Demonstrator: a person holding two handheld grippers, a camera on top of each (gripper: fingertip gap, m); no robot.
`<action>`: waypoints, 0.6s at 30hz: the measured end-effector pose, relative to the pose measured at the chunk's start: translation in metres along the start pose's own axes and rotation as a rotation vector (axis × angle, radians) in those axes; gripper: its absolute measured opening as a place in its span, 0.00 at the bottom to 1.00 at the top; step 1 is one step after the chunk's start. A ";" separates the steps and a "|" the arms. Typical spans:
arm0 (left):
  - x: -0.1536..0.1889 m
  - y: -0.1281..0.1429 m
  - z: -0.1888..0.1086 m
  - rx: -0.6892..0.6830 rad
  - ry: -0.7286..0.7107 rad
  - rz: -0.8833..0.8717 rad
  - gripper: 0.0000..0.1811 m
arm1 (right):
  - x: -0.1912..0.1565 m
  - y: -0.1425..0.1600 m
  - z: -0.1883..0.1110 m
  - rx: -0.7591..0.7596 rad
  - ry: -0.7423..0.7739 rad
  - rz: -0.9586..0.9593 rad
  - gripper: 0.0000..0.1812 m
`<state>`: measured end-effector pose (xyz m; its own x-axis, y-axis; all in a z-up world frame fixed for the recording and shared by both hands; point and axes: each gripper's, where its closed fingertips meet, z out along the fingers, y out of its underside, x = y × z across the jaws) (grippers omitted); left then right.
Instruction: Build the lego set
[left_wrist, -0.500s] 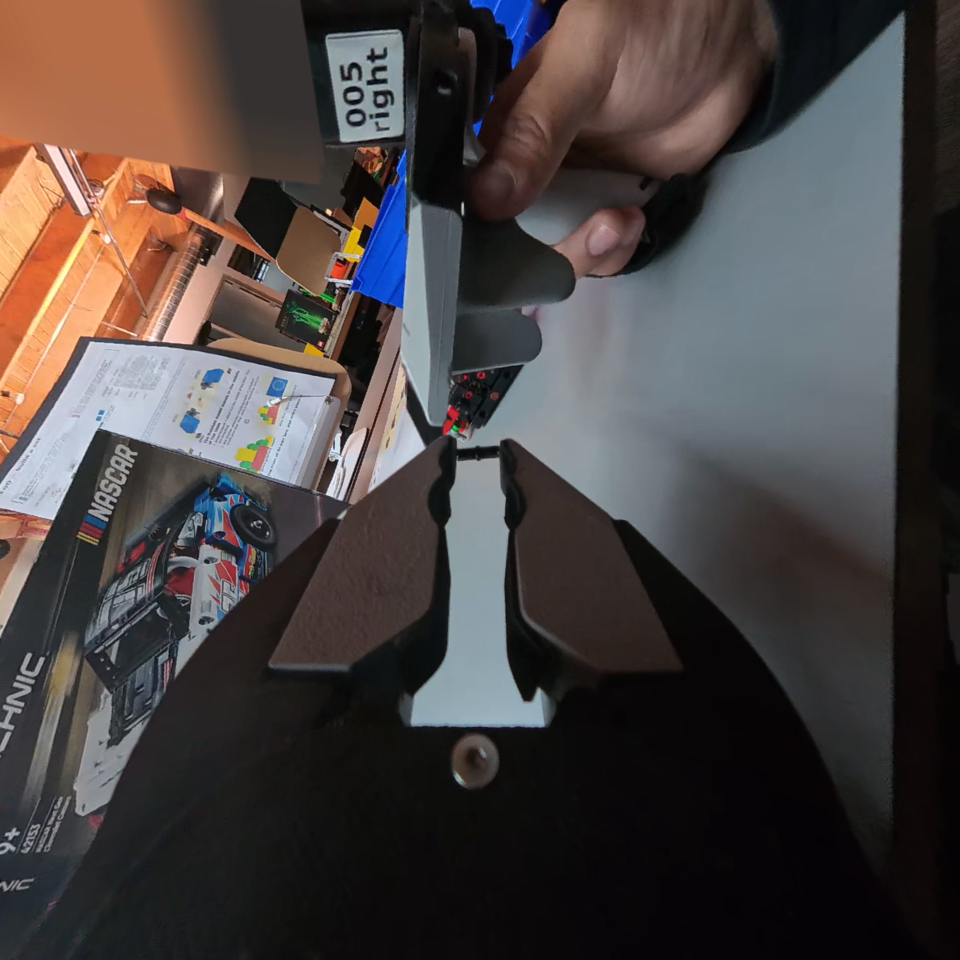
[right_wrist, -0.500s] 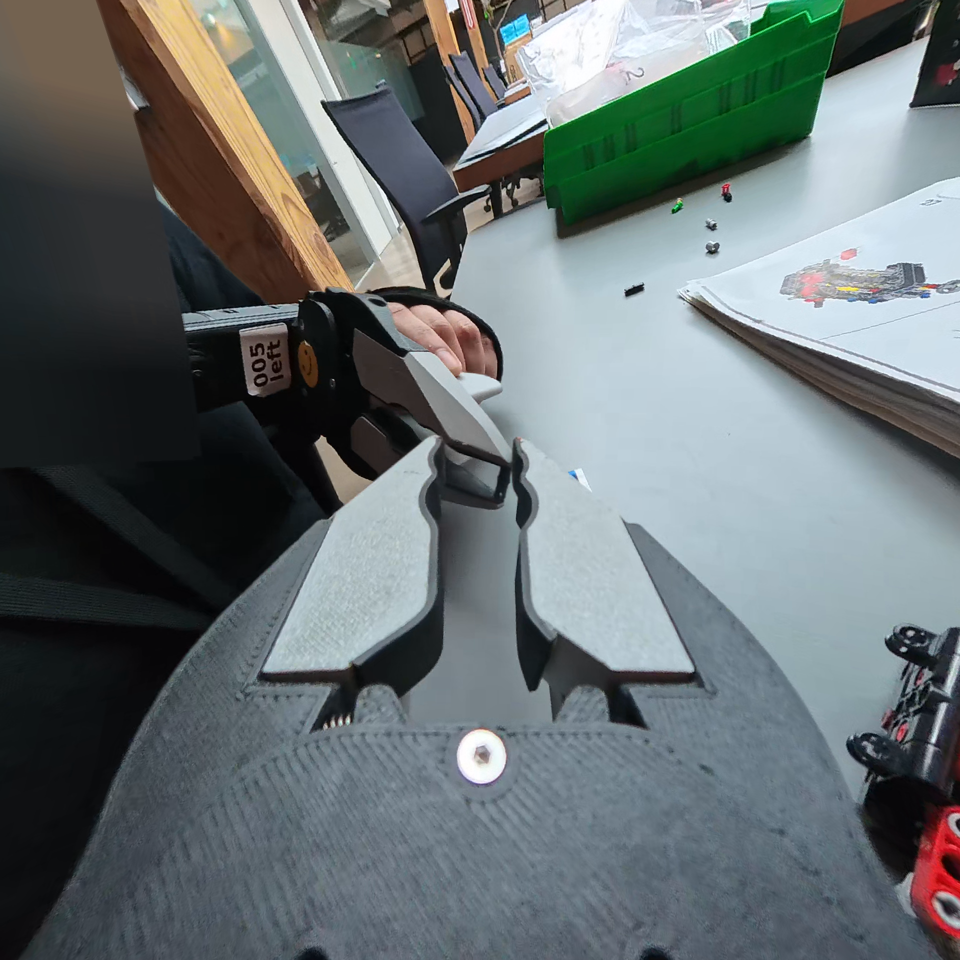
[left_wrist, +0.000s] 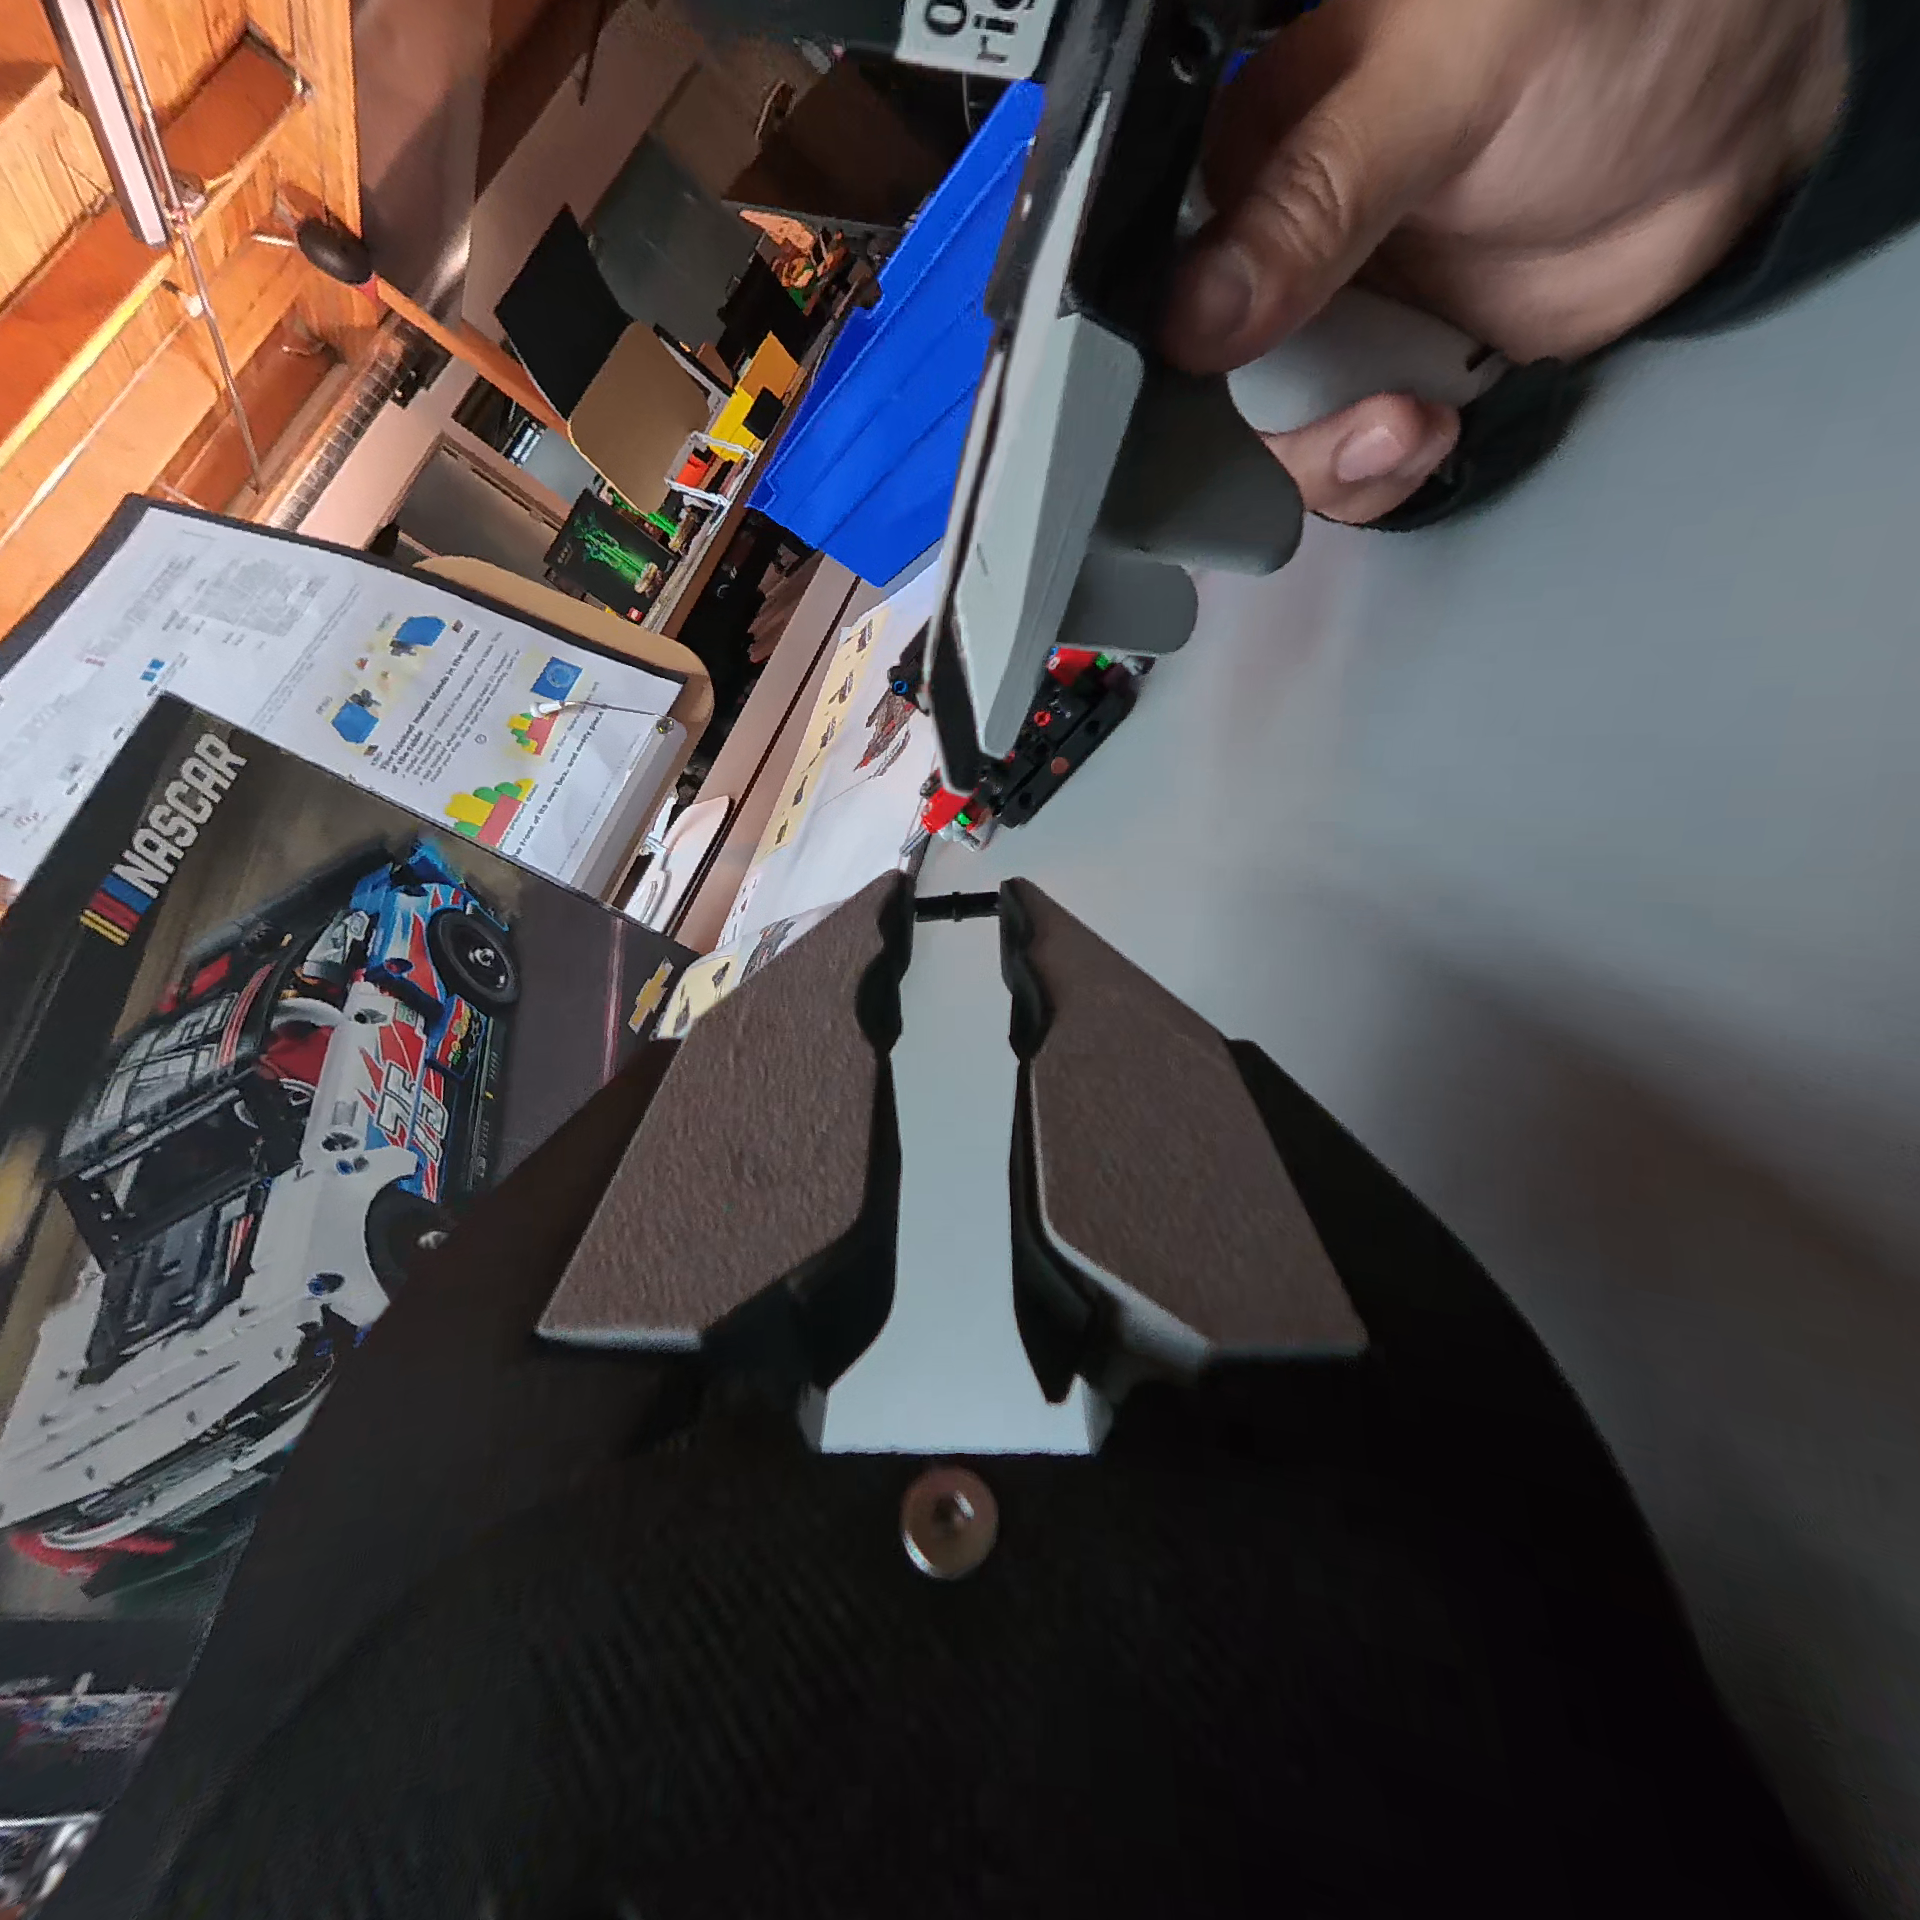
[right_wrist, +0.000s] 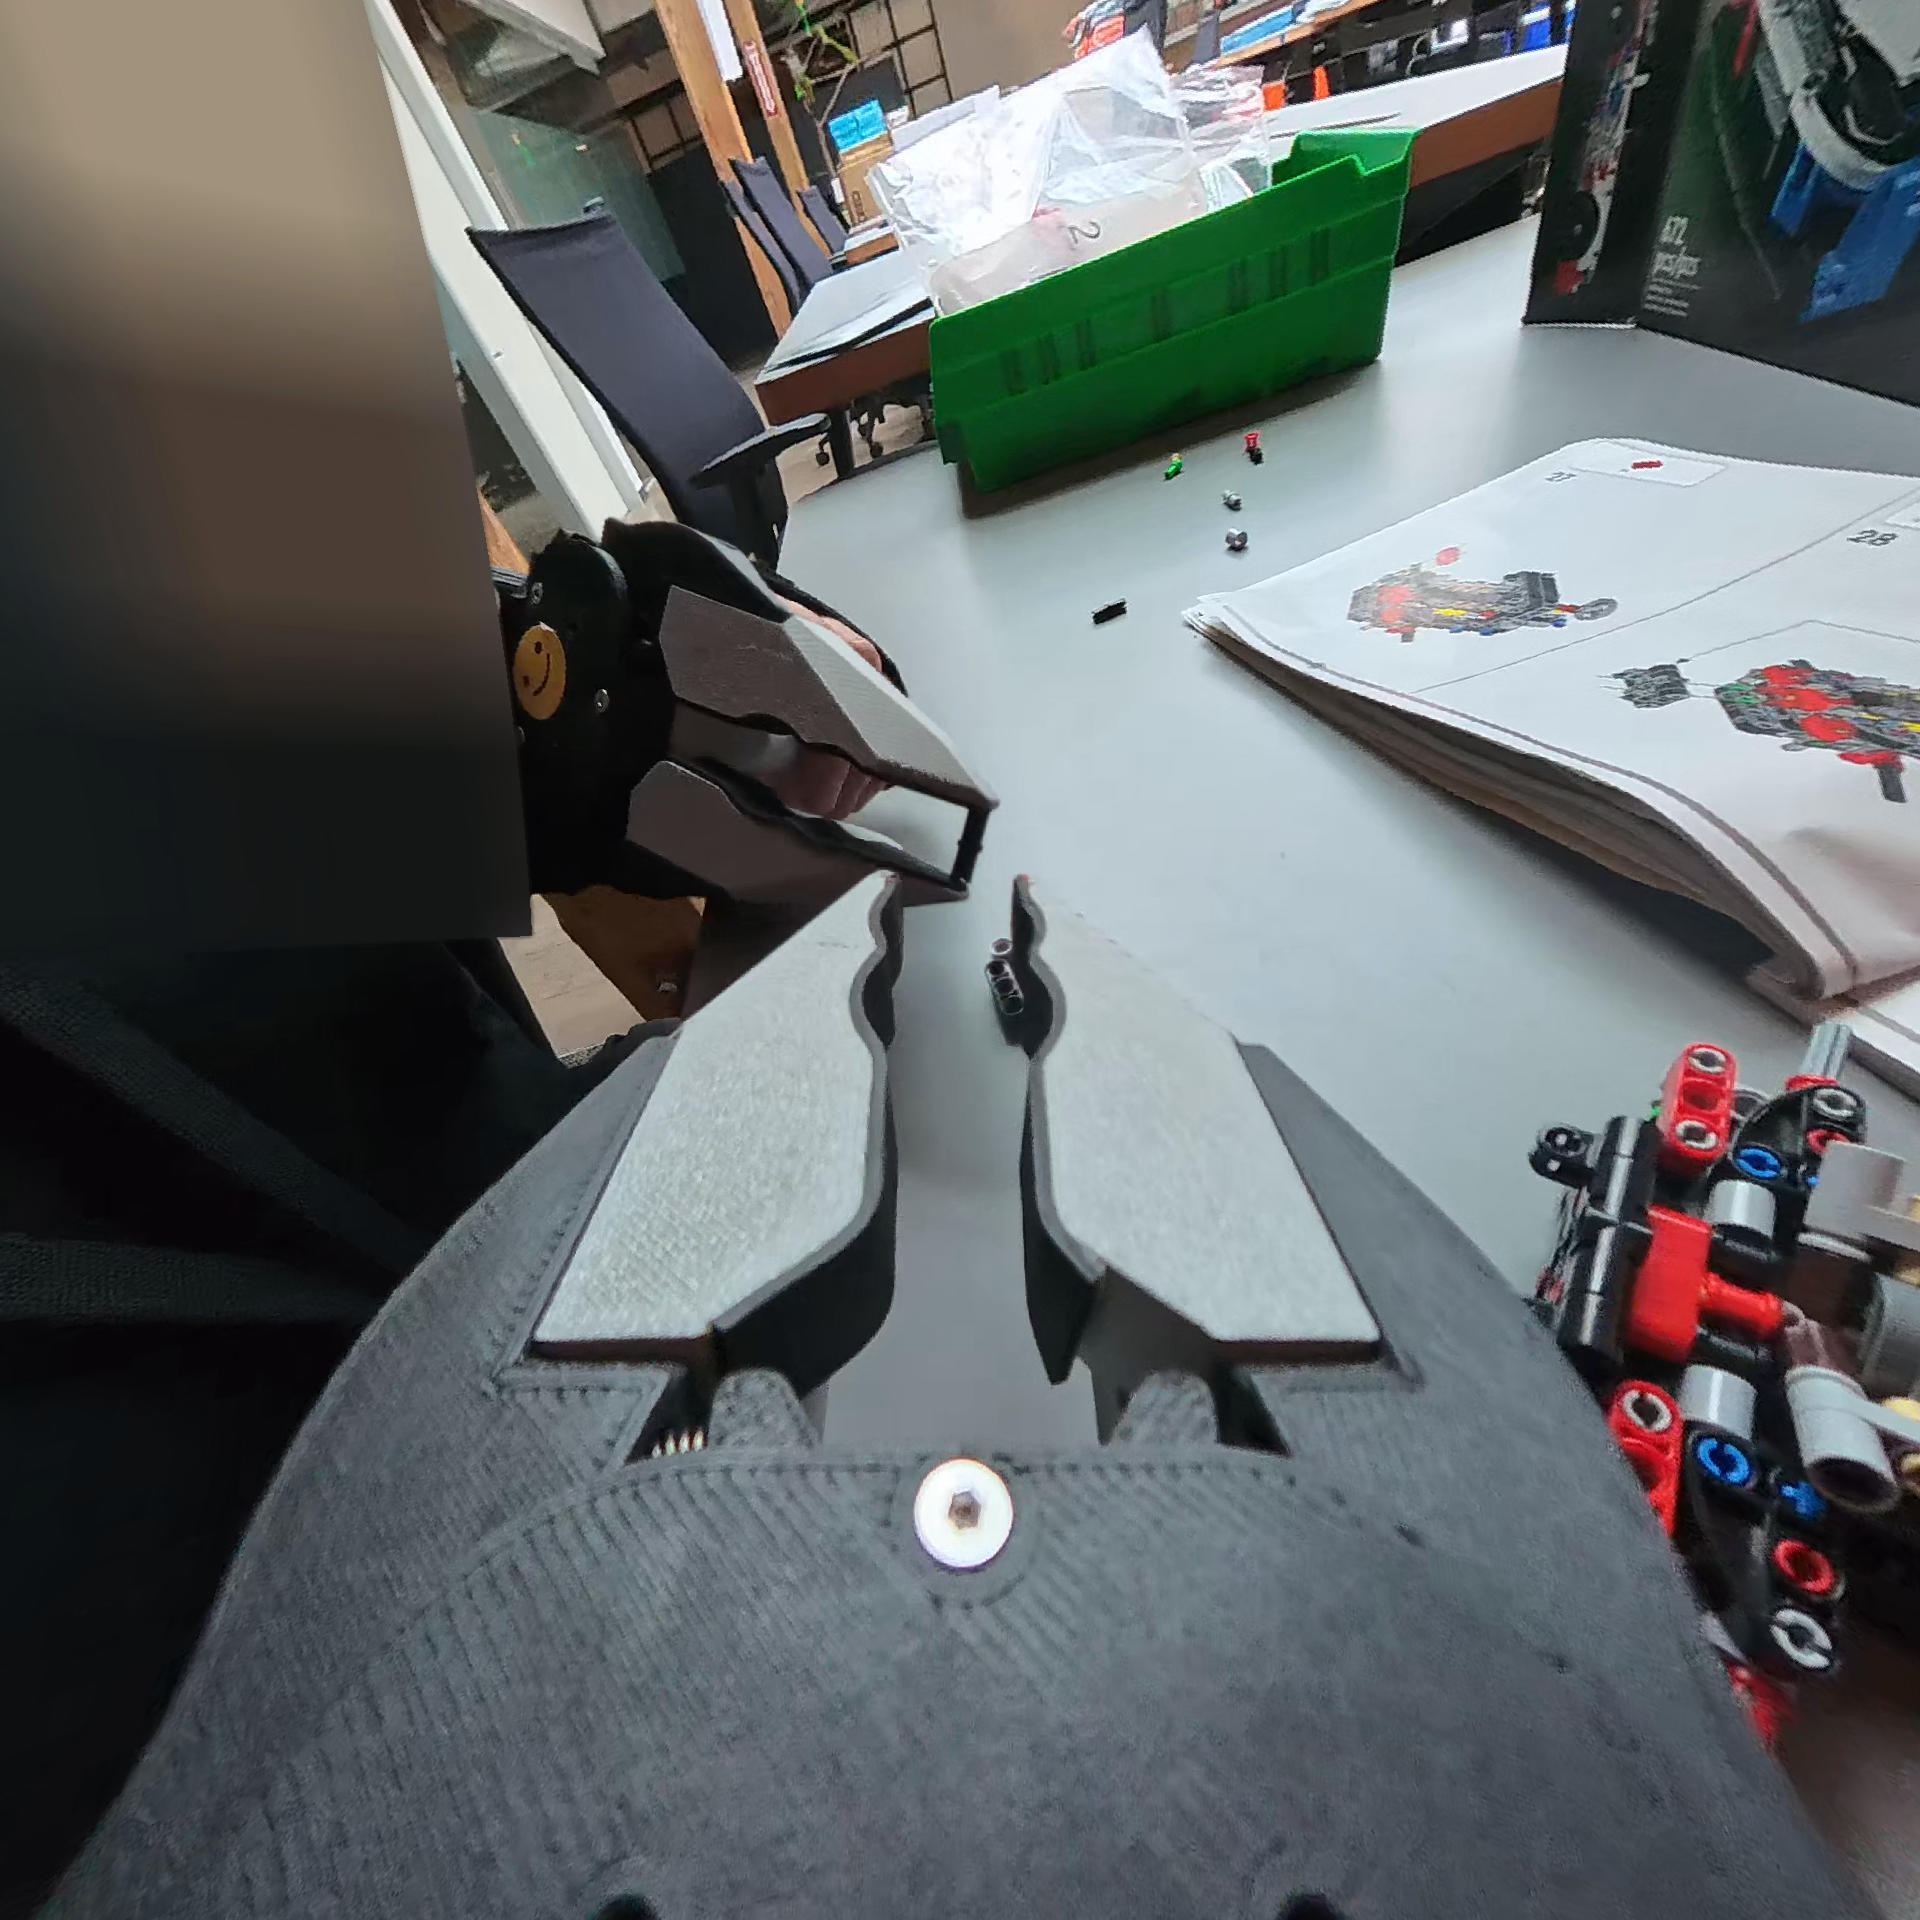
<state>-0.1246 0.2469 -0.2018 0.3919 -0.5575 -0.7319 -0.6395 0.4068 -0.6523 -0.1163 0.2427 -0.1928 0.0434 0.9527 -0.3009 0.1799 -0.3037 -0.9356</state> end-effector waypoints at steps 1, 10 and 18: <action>-0.001 0.000 0.000 0.003 0.000 -0.010 0.08 | 0.000 0.000 0.000 0.001 -0.002 0.003 0.09; -0.008 0.002 -0.001 0.001 -0.016 -0.053 0.08 | -0.003 0.010 0.008 -0.080 0.011 -0.060 0.08; -0.006 -0.001 -0.003 0.029 0.013 -0.083 0.07 | 0.004 0.001 0.000 -0.017 -0.004 -0.003 0.07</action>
<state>-0.1282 0.2479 -0.1965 0.4337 -0.5996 -0.6726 -0.5860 0.3793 -0.7161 -0.1163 0.2460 -0.1947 0.0389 0.9536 -0.2985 0.1968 -0.3002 -0.9334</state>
